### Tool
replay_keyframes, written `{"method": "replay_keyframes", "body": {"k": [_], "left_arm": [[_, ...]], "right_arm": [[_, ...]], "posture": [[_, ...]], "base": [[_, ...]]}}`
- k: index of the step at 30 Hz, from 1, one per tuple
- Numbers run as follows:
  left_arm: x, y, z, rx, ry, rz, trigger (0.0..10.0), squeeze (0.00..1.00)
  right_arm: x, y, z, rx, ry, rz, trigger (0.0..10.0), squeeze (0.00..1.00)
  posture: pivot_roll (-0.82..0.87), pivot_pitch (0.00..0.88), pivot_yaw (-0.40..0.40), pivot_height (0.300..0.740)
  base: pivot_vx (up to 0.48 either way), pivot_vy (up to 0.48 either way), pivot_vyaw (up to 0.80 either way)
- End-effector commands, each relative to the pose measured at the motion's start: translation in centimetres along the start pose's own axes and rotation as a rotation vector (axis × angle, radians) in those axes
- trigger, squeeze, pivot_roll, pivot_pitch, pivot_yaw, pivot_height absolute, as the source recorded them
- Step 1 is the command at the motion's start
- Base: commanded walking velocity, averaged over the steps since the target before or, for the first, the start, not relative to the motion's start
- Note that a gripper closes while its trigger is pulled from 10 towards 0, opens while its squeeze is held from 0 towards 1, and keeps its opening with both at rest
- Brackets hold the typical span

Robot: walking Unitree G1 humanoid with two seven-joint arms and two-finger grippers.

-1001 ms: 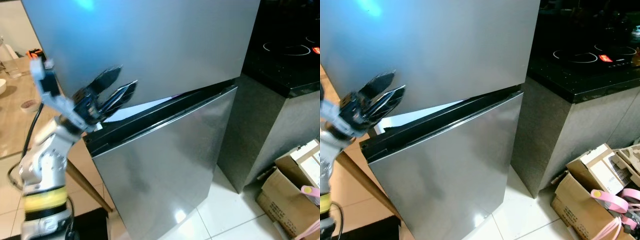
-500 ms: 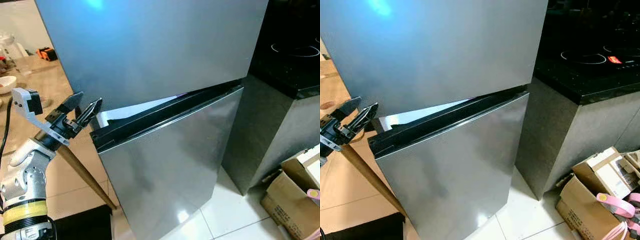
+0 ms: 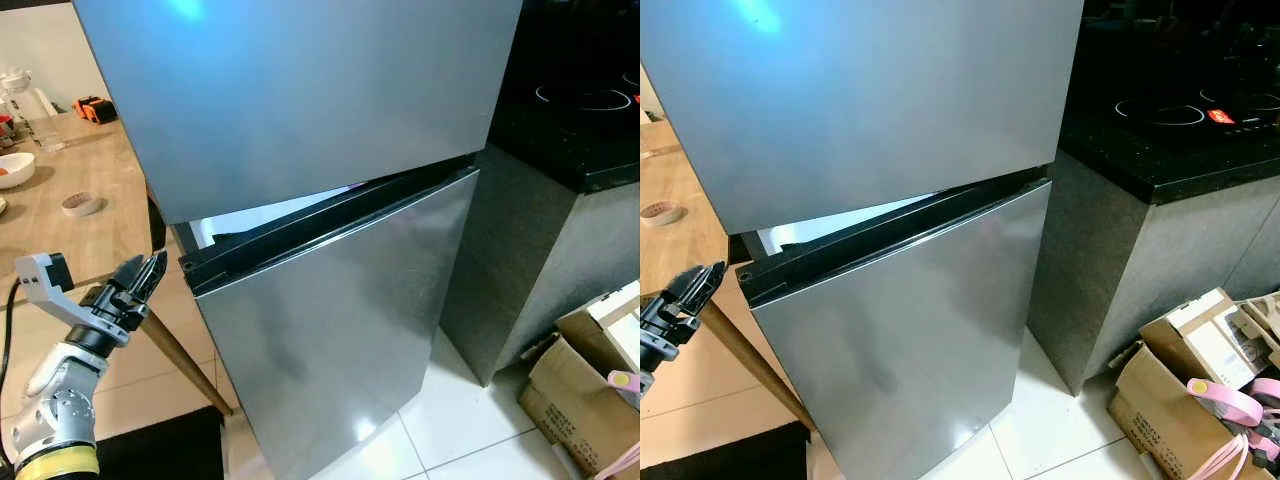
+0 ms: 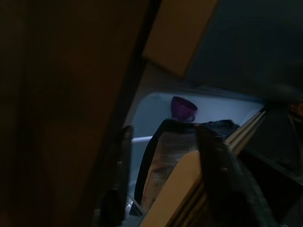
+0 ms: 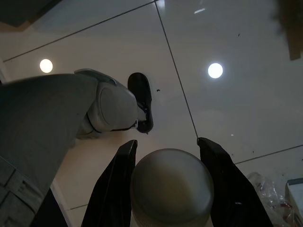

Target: Restocking fridge

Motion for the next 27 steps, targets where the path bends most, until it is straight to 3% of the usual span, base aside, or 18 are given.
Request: {"method": "replay_keyframes", "body": {"k": [1,7,8,9,13,15,27], "left_arm": [[1.6,1.1,-1.6,0.017,0.045,0.106,0.0,0.0],[3.9,2.5,-3.4,0.032,0.094,0.273,0.0,0.0],[4.2,2.8,-4.1,0.044,0.111,0.318,0.5,0.0],[4.3,3.0,-5.0,0.073,0.111,0.339,10.0,0.0],[3.7,2.9,-6.8,0.136,0.102,0.348,10.0,0.0],[2.5,2.3,-8.6,0.212,0.073,0.293,10.0,0.0],[-1.4,-0.1,-11.6,0.361,-0.067,0.079,10.0,0.0]], "right_arm": [[0.1,0.0,0.0,-0.002,-0.004,0.002,10.0,0.0],[0.0,0.0,0.1,-0.005,-0.005,0.0,10.0,0.0],[0.0,0.0,0.0,-0.005,-0.006,-0.001,10.0,0.0],[0.0,0.0,0.0,-0.003,-0.005,-0.002,10.0,0.0],[-0.1,0.0,0.0,-0.002,-0.005,-0.003,10.0,0.0],[-0.1,0.0,0.0,-0.003,-0.005,-0.003,10.0,0.0],[-0.1,0.0,0.0,-0.004,-0.005,-0.006,10.0,0.0]], "posture": [[-0.07,0.052,0.031,0.74],[-0.08,0.051,0.032,0.74],[-0.08,0.05,0.031,0.74],[-0.08,0.05,0.031,0.74],[-0.08,0.049,0.025,0.74],[-0.08,0.049,0.023,0.74],[-0.09,0.043,0.02,0.74]], "base": [[0.0,0.0,0.0],[0.0,0.0,0.0],[0.0,0.0,0.0],[0.0,0.0,0.0],[0.0,0.0,0.0],[0.0,0.0,0.0],[0.0,0.0,0.0]]}}
Point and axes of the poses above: a point about 5 cm out from each wrist's last joint towards the gripper, its own y axis pointing back from the gripper into the wrist, its own z axis along the axis of the wrist's last joint, x = y × z, the point moved 3 cm from there along -y, pointing out of the wrist towards the gripper, and after that the axes turned 3 degrees about -y, right-handed, at the moved point
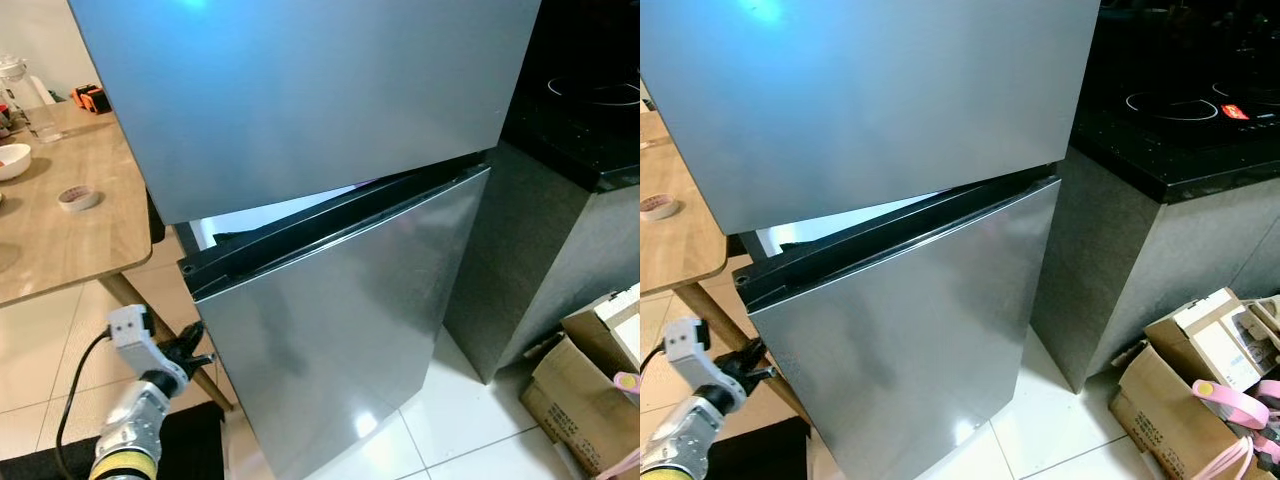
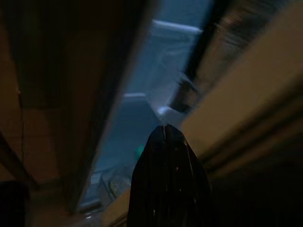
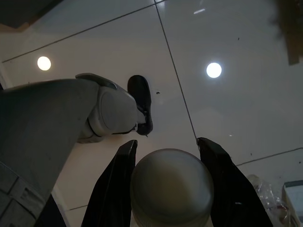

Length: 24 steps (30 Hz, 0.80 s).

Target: Restocking fridge

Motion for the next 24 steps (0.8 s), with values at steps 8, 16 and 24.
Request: {"method": "replay_keyframes", "body": {"k": [8,16,24], "left_arm": [[-3.8,-0.7,-1.9,0.077,0.0,-0.242,10.0,0.0],[-7.4,1.5,-5.9,0.254,0.08,-0.558,10.0,0.0],[-8.4,2.7,-7.2,0.314,0.123,-0.664,10.0,0.0]], "right_arm": [[-0.1,0.0,-0.1,0.0,-0.007,-0.007,10.0,0.0],[-0.1,0.0,-0.1,0.002,-0.003,-0.008,10.0,0.0],[-0.2,0.1,-0.2,0.007,0.004,-0.019,10.0,0.0]], "posture": [[-0.09,0.037,0.02,0.74],[-0.09,0.037,0.017,0.74],[-0.09,0.04,0.016,0.74]], "base": [[0.0,0.0,0.0],[0.0,0.0,0.0],[0.0,0.0,0.0]]}}
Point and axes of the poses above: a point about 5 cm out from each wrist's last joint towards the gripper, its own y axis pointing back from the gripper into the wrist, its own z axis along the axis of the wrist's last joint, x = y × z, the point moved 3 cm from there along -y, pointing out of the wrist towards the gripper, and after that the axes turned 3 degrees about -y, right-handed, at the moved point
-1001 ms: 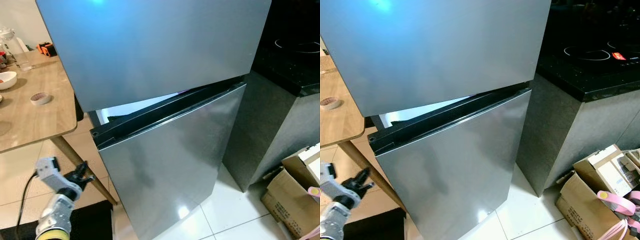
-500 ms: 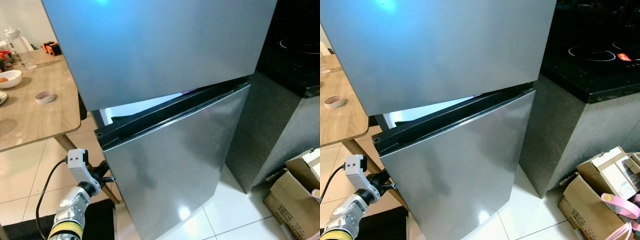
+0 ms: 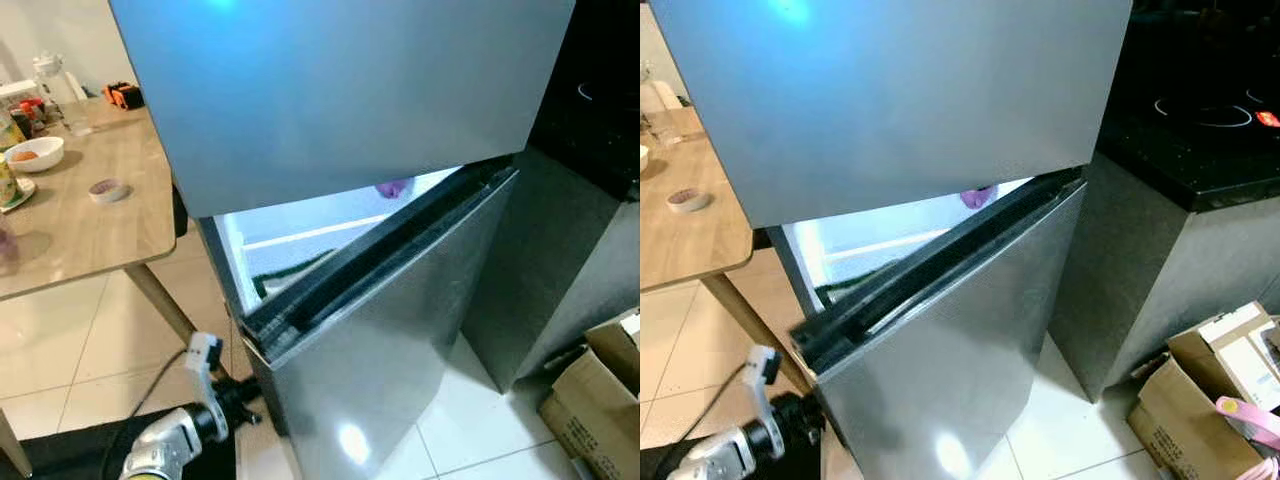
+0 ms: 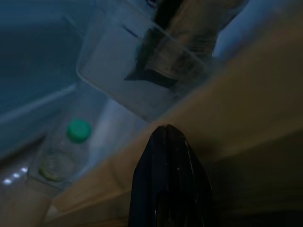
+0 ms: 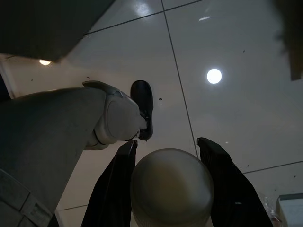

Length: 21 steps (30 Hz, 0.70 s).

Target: Restocking fridge

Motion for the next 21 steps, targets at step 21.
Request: {"method": "replay_keyframes", "body": {"k": [21], "left_arm": [[4.4,5.3,-6.5,0.044,0.181,0.645,10.0,0.0]], "right_arm": [[-2.4,0.6,-0.8,-0.008,-0.12,-0.202,10.0,0.0]], "posture": [[-0.1,0.045,0.015,0.74]], "base": [[0.0,0.0,0.0]]}}
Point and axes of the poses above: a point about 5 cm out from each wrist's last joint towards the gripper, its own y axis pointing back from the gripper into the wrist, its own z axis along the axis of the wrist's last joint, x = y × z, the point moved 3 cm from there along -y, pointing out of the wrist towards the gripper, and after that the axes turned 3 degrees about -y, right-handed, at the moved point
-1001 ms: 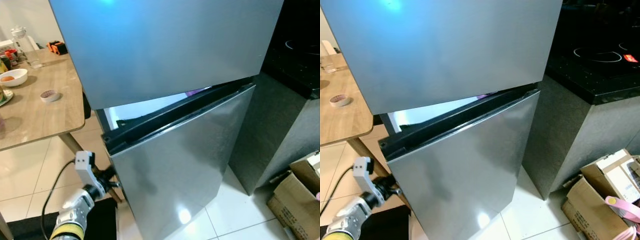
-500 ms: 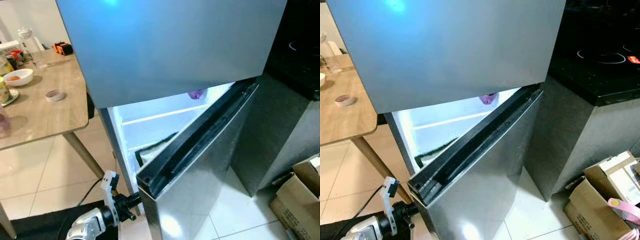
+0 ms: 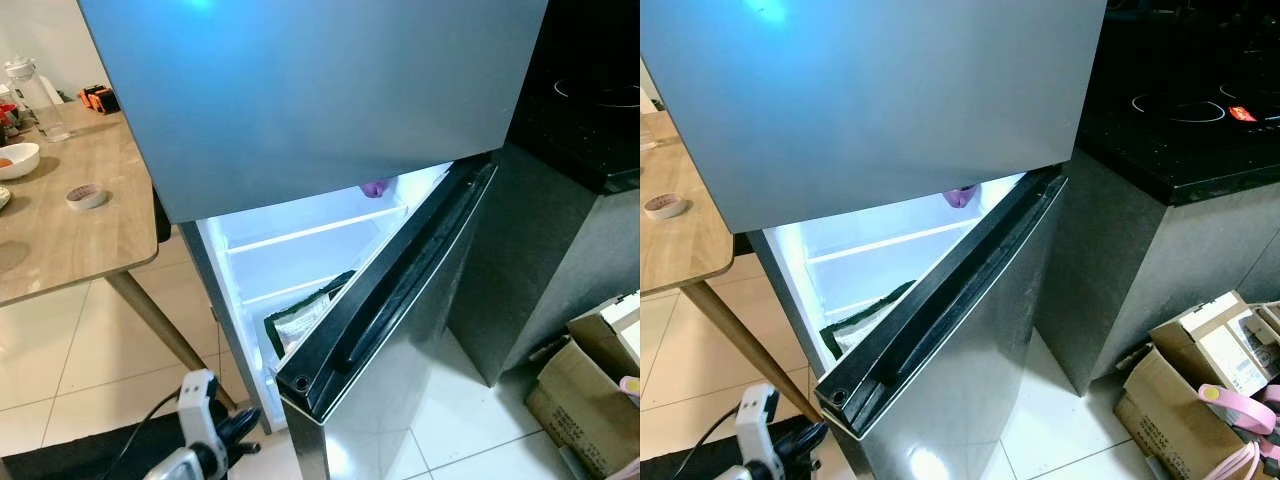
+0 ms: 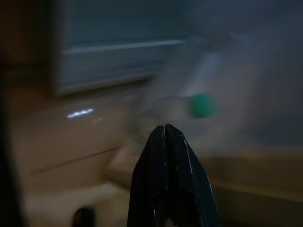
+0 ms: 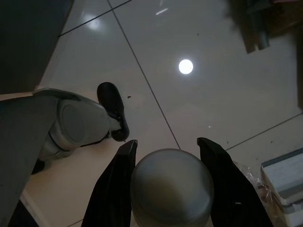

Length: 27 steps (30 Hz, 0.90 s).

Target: Restocking fridge

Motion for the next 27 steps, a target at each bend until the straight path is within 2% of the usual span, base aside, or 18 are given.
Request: {"method": "replay_keyframes", "body": {"k": [1,3,6,7,8,10,19,27], "left_arm": [[1.6,0.9,-0.8,0.013,0.019,0.106,10.0,0.0],[3.3,1.9,-1.9,0.037,0.064,0.248,10.0,0.0],[3.9,2.4,-2.5,0.057,0.054,0.299,10.0,0.0],[4.2,2.9,-3.3,0.076,0.083,0.326,10.0,0.0],[4.7,3.7,-4.9,0.135,0.08,0.376,10.0,0.0],[4.8,4.2,-6.0,0.162,0.112,0.396,10.0,0.0],[4.5,5.4,-9.0,0.243,0.156,0.449,10.0,0.0],[3.9,5.6,-10.4,0.283,0.17,0.45,10.0,0.0]], "right_arm": [[-0.5,0.1,-0.4,0.01,-0.024,-0.026,10.0,0.0],[-0.7,0.1,-0.4,0.01,-0.038,-0.048,10.0,0.0],[-0.8,0.1,-0.5,0.011,-0.042,-0.054,10.0,0.0],[-0.9,0.2,-0.4,0.014,-0.038,-0.061,10.0,0.0],[-1.3,0.2,-0.4,0.014,-0.035,-0.072,10.0,0.0],[-1.5,0.2,-0.3,0.014,-0.035,-0.078,10.0,0.0],[-1.5,0.2,-0.3,0.016,-0.03,-0.076,10.0,0.0],[-1.3,0.2,-0.4,0.019,-0.023,-0.068,10.0,0.0]], "posture": [[-0.1,0.048,0.016,0.74],[-0.1,0.048,0.016,0.74],[-0.1,0.048,0.016,0.74],[-0.1,0.046,0.016,0.74],[-0.1,0.046,0.016,0.74],[-0.1,0.048,0.016,0.74],[-0.1,0.052,0.015,0.74],[-0.1,0.055,0.014,0.74]], "base": [[0.0,0.0,0.0],[0.0,0.0,0.0],[0.0,0.0,0.0],[0.0,0.0,0.0],[0.0,0.0,0.0],[-0.126,0.0,0.0],[-0.375,0.0,0.0],[-0.473,0.0,0.0]]}}
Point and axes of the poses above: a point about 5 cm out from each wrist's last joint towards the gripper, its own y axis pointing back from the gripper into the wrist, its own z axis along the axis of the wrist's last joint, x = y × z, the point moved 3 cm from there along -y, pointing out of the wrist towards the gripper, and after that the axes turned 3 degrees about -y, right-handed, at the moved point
